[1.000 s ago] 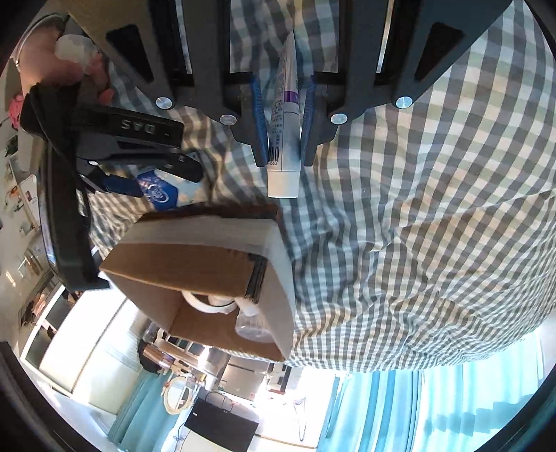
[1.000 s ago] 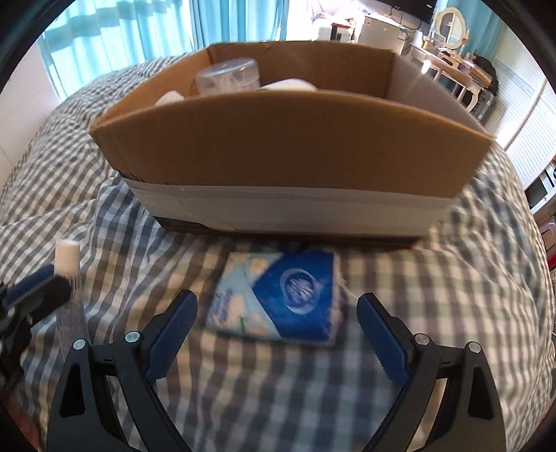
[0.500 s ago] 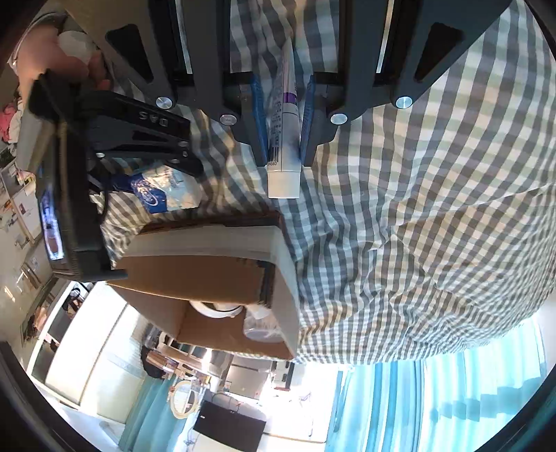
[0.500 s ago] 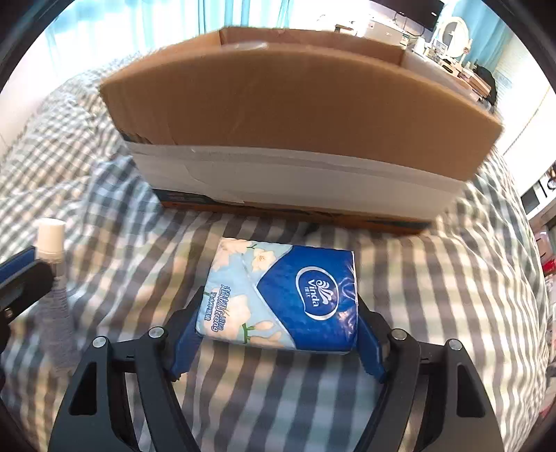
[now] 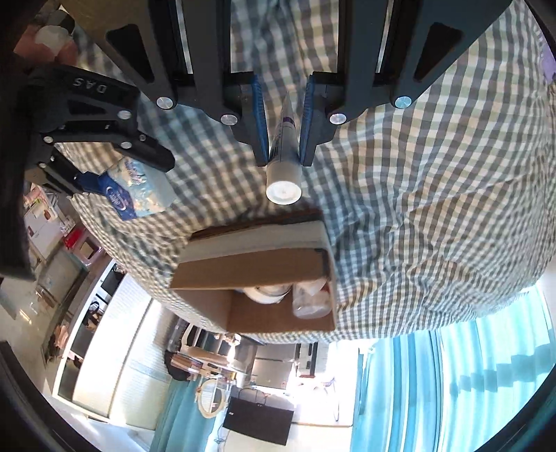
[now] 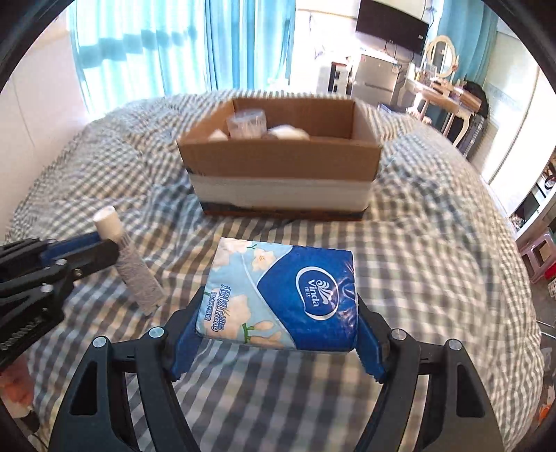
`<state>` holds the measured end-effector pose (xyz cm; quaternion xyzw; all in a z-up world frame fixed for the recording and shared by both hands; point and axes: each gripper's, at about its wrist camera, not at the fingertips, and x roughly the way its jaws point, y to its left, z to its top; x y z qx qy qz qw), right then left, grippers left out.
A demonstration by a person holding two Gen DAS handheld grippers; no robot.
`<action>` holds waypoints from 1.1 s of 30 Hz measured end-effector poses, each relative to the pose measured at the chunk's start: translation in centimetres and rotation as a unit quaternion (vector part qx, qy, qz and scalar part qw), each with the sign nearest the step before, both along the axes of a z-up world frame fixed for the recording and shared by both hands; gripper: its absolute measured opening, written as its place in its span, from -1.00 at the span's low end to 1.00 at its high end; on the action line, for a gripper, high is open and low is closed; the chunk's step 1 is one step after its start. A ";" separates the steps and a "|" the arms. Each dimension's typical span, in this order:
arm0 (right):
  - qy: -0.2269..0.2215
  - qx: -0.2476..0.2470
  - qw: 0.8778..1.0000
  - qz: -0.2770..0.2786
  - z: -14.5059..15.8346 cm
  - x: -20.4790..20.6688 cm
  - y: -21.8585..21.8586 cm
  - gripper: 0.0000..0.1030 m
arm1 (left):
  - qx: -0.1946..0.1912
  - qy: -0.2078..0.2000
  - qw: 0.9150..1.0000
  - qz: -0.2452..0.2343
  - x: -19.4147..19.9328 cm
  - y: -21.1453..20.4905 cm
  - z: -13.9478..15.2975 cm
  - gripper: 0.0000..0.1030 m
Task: Organize objects
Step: 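Carry tube and tissue pack into the box and open both tools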
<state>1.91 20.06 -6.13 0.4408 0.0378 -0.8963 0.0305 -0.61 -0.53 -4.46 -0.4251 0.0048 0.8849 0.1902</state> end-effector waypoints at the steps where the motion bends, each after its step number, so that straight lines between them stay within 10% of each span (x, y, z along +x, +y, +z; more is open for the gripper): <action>1: 0.006 -0.002 1.000 0.001 0.8 0.3 0.5 0.45 | 0.002 0.003 1.000 -0.002 0.2 0.1 0.5 -0.65; 13: 0.069 -0.018 0.997 0.013 8.4 1.4 2.2 0.44 | 0.022 0.057 0.998 -0.022 0.1 2.5 8.9 -0.65; 21: 0.101 -0.035 0.994 0.006 13.5 -5.1 3.8 0.45 | 0.036 0.085 0.995 -0.020 -6.3 4.4 13.8 -0.65; 33: 0.058 -0.034 0.998 -0.002 10.6 -19.6 5.8 0.45 | 0.013 0.033 0.999 -0.005 -21.6 6.9 9.3 -0.67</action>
